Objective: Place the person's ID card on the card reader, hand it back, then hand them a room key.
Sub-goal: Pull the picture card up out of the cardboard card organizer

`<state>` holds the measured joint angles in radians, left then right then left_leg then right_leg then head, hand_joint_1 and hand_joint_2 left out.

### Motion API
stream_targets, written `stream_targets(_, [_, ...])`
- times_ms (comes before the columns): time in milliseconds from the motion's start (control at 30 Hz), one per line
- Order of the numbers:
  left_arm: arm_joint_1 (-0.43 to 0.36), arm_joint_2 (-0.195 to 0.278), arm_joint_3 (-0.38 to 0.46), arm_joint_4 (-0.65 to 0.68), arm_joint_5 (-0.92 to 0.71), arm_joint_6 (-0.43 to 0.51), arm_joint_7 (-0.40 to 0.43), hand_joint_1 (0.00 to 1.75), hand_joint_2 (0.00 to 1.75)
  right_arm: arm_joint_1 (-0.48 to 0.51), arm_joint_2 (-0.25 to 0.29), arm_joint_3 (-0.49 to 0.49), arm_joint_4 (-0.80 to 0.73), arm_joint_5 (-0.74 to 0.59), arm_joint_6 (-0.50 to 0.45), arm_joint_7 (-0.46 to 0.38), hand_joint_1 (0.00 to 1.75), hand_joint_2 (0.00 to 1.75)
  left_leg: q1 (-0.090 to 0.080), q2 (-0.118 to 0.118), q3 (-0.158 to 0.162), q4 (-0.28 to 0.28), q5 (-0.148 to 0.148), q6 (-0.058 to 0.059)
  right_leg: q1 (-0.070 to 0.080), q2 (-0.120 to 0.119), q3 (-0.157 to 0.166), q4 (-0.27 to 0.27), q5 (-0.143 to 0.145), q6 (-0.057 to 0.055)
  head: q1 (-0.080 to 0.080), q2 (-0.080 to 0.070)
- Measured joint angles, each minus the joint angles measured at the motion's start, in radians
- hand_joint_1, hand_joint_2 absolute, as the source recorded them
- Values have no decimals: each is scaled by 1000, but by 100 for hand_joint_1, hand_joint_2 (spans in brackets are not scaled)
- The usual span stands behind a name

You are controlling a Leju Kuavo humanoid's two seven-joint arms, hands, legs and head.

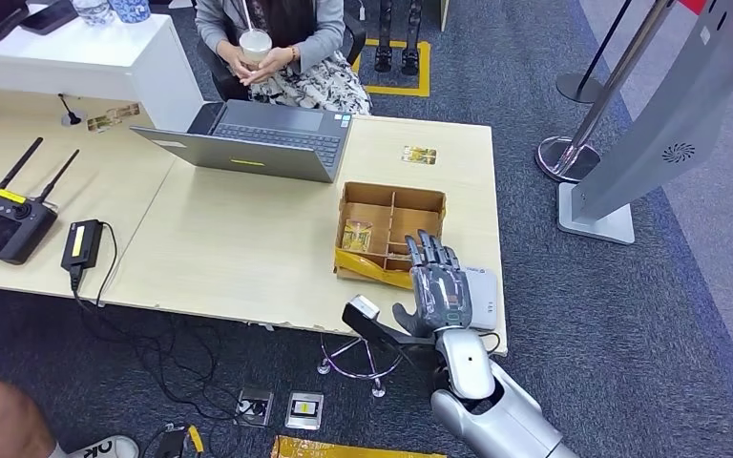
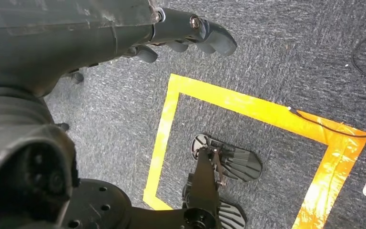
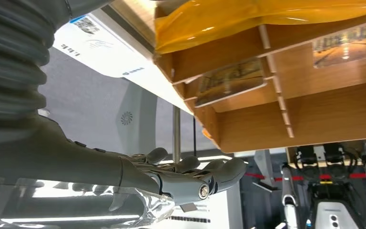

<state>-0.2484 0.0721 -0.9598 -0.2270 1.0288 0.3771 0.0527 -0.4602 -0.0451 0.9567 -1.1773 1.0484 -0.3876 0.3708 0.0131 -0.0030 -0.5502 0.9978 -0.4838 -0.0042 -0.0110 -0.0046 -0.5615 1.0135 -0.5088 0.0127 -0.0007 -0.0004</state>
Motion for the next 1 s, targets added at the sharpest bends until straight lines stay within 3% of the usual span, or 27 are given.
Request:
stream_targets(333, [-6,0,0,0,-13,-15,8,0,0,-54,84,9,105,9,-3,-9,0,175,0,0,0,0,0,0,0,0,0,0,0,0,0,0])
stream_targets(1000, [-31,-9,-18,0,-51,-23,46,0,0,-113,127,19,284,-1,-59,-3,0,175,0,0,0,0,0,0,0,0,0,0,0,0,0,0])
